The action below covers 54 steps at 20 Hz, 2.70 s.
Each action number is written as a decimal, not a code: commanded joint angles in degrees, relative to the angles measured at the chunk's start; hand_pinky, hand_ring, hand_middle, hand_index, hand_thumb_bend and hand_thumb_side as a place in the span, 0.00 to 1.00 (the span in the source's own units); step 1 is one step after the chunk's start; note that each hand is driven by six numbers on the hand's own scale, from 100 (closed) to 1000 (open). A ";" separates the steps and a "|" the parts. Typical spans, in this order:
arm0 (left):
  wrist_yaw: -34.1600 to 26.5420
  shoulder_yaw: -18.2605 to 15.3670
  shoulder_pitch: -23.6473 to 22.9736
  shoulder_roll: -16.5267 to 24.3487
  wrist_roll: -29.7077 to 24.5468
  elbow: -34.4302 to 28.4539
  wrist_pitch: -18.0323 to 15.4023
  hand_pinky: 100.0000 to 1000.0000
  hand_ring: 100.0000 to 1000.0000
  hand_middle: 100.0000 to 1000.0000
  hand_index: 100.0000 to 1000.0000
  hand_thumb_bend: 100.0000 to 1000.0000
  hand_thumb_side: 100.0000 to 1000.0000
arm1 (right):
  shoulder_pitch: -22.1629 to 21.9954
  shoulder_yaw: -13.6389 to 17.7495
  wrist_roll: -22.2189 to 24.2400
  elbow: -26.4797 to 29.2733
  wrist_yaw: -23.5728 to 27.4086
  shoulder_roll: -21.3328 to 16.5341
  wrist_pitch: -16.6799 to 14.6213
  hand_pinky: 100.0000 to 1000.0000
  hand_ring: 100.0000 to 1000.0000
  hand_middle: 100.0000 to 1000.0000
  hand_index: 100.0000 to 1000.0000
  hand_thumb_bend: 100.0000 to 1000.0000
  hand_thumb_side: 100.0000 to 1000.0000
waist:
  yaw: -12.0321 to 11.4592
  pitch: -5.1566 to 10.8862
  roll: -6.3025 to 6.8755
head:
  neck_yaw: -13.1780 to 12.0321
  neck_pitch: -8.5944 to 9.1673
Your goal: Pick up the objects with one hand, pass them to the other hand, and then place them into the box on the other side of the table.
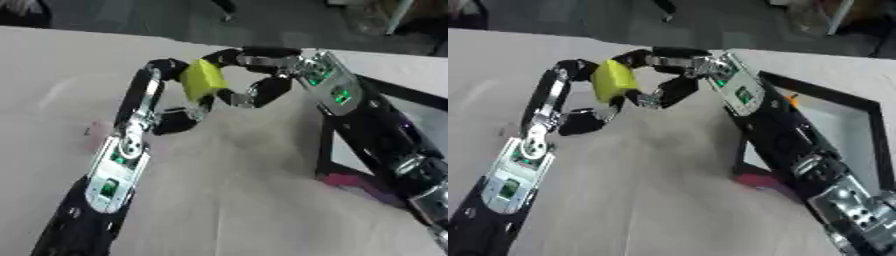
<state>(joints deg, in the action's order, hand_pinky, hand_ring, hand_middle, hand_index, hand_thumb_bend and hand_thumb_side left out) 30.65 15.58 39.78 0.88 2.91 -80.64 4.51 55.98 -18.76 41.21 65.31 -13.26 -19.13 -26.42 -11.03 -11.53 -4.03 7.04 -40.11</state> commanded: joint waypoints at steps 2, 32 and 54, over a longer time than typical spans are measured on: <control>-1.36 0.03 1.12 -0.23 -0.24 -1.73 -1.13 0.78 0.61 0.46 0.39 0.13 0.00 | 0.96 0.58 10.75 0.68 -0.01 -0.23 -9.84 1.00 1.00 0.94 1.00 0.00 0.51 | 0.04 0.58 -0.40 | -0.09 0.59; -3.83 0.44 0.70 -0.47 -1.03 -1.42 -3.12 0.79 0.61 0.47 0.44 0.11 0.00 | 0.76 3.31 10.75 0.68 4.96 0.57 -0.60 0.96 1.00 0.62 0.70 0.00 0.21 | 0.14 0.48 -0.24 | 0.01 0.67; 0.01 0.10 0.32 0.08 4.24 -1.22 -2.52 0.82 0.67 0.55 0.68 0.73 0.27 | 0.84 4.40 9.46 2.06 8.43 -0.11 4.86 0.93 1.00 0.48 0.52 0.00 0.13 | 0.52 0.72 0.03 | 0.05 0.25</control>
<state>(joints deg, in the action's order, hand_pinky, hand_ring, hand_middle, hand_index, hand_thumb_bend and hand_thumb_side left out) 30.41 16.06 39.37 0.87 6.73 -80.70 2.02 55.91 -14.95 48.45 66.14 -4.77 -18.02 -19.18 -10.63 -11.53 -4.03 7.06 -40.11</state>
